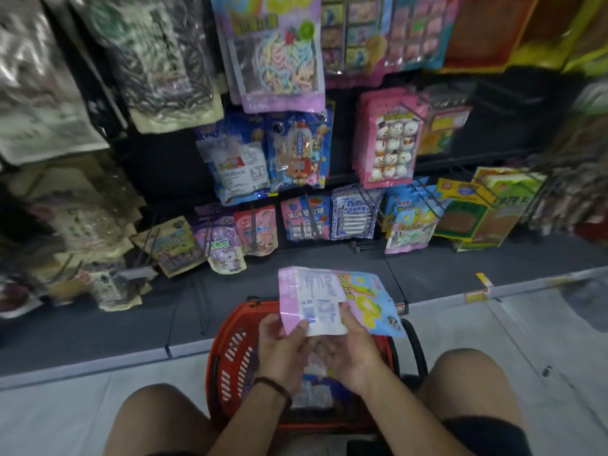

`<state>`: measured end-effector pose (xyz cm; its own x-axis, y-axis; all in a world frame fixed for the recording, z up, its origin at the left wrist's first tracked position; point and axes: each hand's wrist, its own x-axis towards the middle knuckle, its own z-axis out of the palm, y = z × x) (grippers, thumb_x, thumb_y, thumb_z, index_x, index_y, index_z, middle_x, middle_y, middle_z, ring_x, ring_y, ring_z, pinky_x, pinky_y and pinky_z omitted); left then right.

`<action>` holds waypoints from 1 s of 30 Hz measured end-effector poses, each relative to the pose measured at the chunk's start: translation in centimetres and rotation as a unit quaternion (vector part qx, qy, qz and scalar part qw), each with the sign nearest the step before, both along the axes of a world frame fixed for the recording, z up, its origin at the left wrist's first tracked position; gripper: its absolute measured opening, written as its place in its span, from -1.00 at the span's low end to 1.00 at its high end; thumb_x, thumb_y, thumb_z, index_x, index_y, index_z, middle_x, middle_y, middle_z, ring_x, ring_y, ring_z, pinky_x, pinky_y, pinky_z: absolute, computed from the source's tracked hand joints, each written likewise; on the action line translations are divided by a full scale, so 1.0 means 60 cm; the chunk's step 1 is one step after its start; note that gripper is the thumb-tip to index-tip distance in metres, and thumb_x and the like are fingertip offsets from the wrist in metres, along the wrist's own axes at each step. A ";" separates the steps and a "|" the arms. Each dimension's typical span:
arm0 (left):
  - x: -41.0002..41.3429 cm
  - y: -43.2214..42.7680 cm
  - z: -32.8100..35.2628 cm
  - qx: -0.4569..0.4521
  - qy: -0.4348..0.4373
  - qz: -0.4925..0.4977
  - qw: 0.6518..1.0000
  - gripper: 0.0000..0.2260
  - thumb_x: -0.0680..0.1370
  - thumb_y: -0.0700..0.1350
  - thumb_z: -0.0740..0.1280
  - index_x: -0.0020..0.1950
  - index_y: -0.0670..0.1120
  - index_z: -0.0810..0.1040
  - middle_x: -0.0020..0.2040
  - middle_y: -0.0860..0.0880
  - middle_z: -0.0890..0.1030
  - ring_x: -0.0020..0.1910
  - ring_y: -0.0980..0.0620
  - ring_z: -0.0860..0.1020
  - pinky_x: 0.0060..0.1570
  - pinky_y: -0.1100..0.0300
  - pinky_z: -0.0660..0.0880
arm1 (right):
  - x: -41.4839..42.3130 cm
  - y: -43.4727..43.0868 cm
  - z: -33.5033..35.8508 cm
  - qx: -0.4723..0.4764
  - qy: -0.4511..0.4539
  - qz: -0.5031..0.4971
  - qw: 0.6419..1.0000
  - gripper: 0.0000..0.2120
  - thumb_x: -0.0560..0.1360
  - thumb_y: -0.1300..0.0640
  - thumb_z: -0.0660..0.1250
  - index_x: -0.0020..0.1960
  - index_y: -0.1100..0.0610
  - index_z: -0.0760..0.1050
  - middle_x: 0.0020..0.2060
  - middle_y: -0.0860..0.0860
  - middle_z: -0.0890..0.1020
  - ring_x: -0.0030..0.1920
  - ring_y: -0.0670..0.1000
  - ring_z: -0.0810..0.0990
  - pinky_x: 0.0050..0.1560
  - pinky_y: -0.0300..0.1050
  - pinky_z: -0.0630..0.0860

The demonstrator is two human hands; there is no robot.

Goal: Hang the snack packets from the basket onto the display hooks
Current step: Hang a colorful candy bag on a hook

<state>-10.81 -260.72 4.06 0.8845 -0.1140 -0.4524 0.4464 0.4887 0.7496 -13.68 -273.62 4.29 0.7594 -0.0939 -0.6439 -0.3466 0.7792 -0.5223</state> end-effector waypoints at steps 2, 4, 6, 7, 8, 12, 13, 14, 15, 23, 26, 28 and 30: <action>0.004 0.013 0.028 -0.007 -0.048 -0.054 0.997 -0.43 0.45 -0.44 0.49 0.39 -0.20 0.39 0.27 -0.32 0.66 0.22 -0.36 0.65 0.08 -0.21 0.65 | 0.006 -0.007 0.037 0.017 -0.040 -0.019 0.999 -0.42 0.51 -0.17 0.41 0.38 0.20 0.61 0.23 0.24 0.72 0.19 0.26 0.71 0.32 0.21 0.58; 0.011 0.028 0.061 -0.014 -0.078 -0.109 0.991 -0.36 0.38 -0.35 0.50 0.45 -0.19 0.44 0.30 -0.33 0.65 0.28 -0.39 0.63 0.14 -0.25 0.62 | 0.016 -0.018 0.069 -0.004 -0.093 -0.003 0.996 -0.41 0.54 -0.08 0.45 0.47 0.20 0.53 0.35 0.28 0.64 0.39 0.33 0.60 0.48 0.37 0.43; 0.024 0.044 0.093 0.000 -0.096 -0.121 0.988 -0.34 0.41 -0.28 0.52 0.49 -0.13 0.43 0.31 -0.30 0.65 0.31 -0.41 0.61 0.26 -0.40 0.53 | 0.028 -0.033 0.097 -0.038 -0.148 0.020 0.988 -0.49 0.63 0.04 0.40 0.52 0.23 0.46 0.39 0.29 0.61 0.43 0.33 0.56 0.46 0.35 0.46; 0.034 0.051 0.111 0.015 -0.108 -0.115 0.987 -0.34 0.43 -0.28 0.55 0.50 -0.08 0.41 0.31 -0.28 0.66 0.31 -0.38 0.62 0.29 -0.46 0.49 | 0.032 -0.042 0.114 -0.062 -0.169 0.034 0.983 -0.50 0.63 0.08 0.40 0.52 0.23 0.46 0.38 0.27 0.62 0.41 0.31 0.58 0.41 0.30 0.52; 0.047 0.058 0.127 0.036 -0.121 -0.101 0.987 -0.35 0.45 -0.29 0.57 0.48 -0.04 0.42 0.31 -0.24 0.67 0.29 -0.34 0.63 0.28 -0.48 0.49 | 0.034 -0.049 0.135 -0.083 -0.186 0.047 0.978 -0.48 0.60 0.09 0.43 0.51 0.22 0.47 0.38 0.24 0.63 0.39 0.29 0.60 0.38 0.27 0.55; 0.106 0.084 0.214 0.088 -0.172 -0.061 0.979 -0.40 0.44 -0.24 0.61 0.41 0.05 0.50 0.28 -0.12 0.70 0.19 -0.19 0.69 0.16 -0.30 0.61 | 0.037 -0.081 0.216 -0.186 -0.225 0.121 0.949 -0.61 0.61 0.16 0.45 0.42 0.18 0.58 0.34 0.21 0.67 0.35 0.28 0.64 0.42 0.41 0.48; 0.119 0.093 0.239 0.091 -0.182 -0.075 0.976 -0.36 0.36 -0.16 0.68 0.39 0.03 0.55 0.25 -0.16 0.71 0.16 -0.19 0.70 0.17 -0.23 0.63 | 0.039 -0.090 0.234 -0.214 -0.227 0.134 0.941 -0.62 0.60 0.17 0.46 0.40 0.19 0.60 0.32 0.22 0.68 0.34 0.29 0.64 0.41 0.43 0.48; 0.128 0.102 0.265 0.108 -0.204 -0.115 0.966 -0.36 0.30 -0.13 0.72 0.33 -0.02 0.60 0.21 -0.21 0.72 0.13 -0.18 0.72 0.17 -0.16 0.63 | 0.043 -0.098 0.251 -0.235 -0.238 0.144 0.931 -0.61 0.58 0.19 0.49 0.38 0.22 0.61 0.31 0.24 0.68 0.35 0.32 0.63 0.42 0.43 0.47; 0.134 0.110 0.288 0.147 -0.235 -0.173 0.945 -0.43 0.31 -0.14 0.71 0.28 -0.08 0.63 0.18 -0.23 0.73 0.10 -0.15 0.73 0.15 -0.08 0.65 | 0.045 -0.104 0.268 -0.248 -0.249 0.148 0.924 -0.62 0.56 0.23 0.50 0.36 0.25 0.61 0.30 0.26 0.68 0.35 0.35 0.63 0.42 0.43 0.47; 0.167 0.087 0.386 0.324 -0.337 -0.180 0.865 -0.67 0.50 -0.29 0.57 0.20 -0.13 0.57 0.05 -0.10 0.75 0.08 -0.17 0.72 0.03 0.15 0.67 | 0.078 -0.112 0.396 -0.374 -0.253 0.066 0.890 -0.88 0.53 0.31 0.52 0.06 0.21 0.74 0.04 0.15 0.79 0.13 0.26 0.76 0.15 0.14 0.68; 0.157 0.061 0.416 0.425 -0.393 -0.131 0.805 -0.33 0.43 0.01 0.57 0.45 0.01 0.34 0.33 -0.01 0.49 0.30 0.03 0.55 0.29 0.14 0.55 | 0.088 -0.104 0.440 -0.429 -0.260 0.044 0.864 -0.90 0.50 0.28 0.56 -0.01 0.15 0.75 -0.06 0.05 0.81 0.03 0.17 0.79 0.00 0.04 0.70; 0.149 0.048 0.435 0.451 -0.424 -0.138 0.773 -0.31 0.40 0.26 0.45 0.47 0.18 0.31 0.38 0.05 0.40 0.36 0.05 0.47 0.40 0.03 0.46 | 0.095 -0.092 0.466 -0.485 -0.269 0.044 0.831 -0.87 0.47 0.21 0.60 0.01 0.09 0.76 -0.07 -0.02 0.81 0.00 0.09 0.80 0.05 0.09 0.71; 0.131 0.029 0.469 0.388 -0.409 -0.175 0.807 -0.47 0.48 0.33 0.42 0.40 0.28 0.40 0.36 0.06 0.49 0.31 0.02 0.57 0.32 -0.06 0.57 | 0.100 -0.077 0.490 -0.541 -0.292 0.045 0.787 -0.87 0.47 0.10 0.58 0.02 0.02 0.77 -0.09 -0.10 0.81 -0.04 -0.06 0.78 0.04 0.03 0.69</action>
